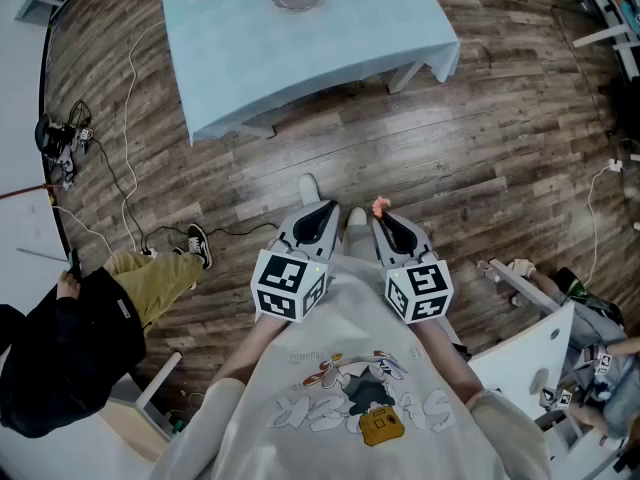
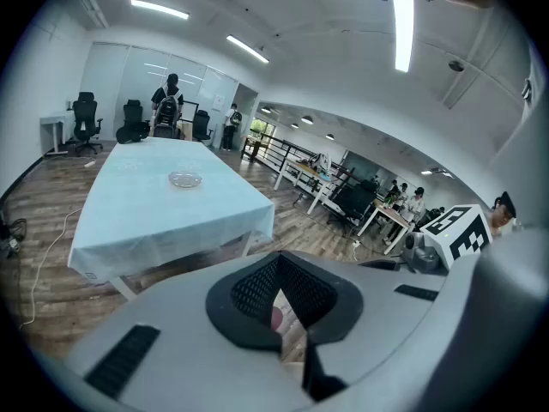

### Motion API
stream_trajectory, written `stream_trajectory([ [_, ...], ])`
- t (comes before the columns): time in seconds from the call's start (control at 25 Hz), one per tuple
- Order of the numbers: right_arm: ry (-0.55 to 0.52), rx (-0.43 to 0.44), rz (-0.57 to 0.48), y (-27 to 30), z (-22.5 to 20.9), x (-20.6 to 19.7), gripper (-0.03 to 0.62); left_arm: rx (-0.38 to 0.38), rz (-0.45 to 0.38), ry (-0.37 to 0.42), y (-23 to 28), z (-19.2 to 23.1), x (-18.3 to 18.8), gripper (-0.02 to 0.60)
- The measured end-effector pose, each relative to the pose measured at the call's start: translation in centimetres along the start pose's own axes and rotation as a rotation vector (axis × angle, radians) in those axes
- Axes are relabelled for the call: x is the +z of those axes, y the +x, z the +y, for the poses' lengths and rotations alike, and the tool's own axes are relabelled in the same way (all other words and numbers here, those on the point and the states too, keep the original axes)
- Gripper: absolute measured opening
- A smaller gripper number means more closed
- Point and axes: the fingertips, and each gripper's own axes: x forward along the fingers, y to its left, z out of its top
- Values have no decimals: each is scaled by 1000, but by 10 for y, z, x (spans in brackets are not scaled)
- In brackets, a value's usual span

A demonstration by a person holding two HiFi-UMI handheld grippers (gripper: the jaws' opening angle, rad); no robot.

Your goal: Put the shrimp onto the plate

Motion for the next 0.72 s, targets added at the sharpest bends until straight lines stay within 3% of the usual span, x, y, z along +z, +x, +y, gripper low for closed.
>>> stream_trajectory([
  [0.2,-118,-6,-64,-29,-5,1,68,26,-16,58,6,-29,-12,8],
  [0.36,-149,1,-73,-40,3,-3,68,39,-33,34,-5,-29,-13,8],
  [0.56,-175,25,-129,-44,6,13,68,68,-69,86,-13,-38,-6,8],
  [0.72,-216,85,-134,-44,11,10,68,125,-98,49,-18,-40,-17,8],
])
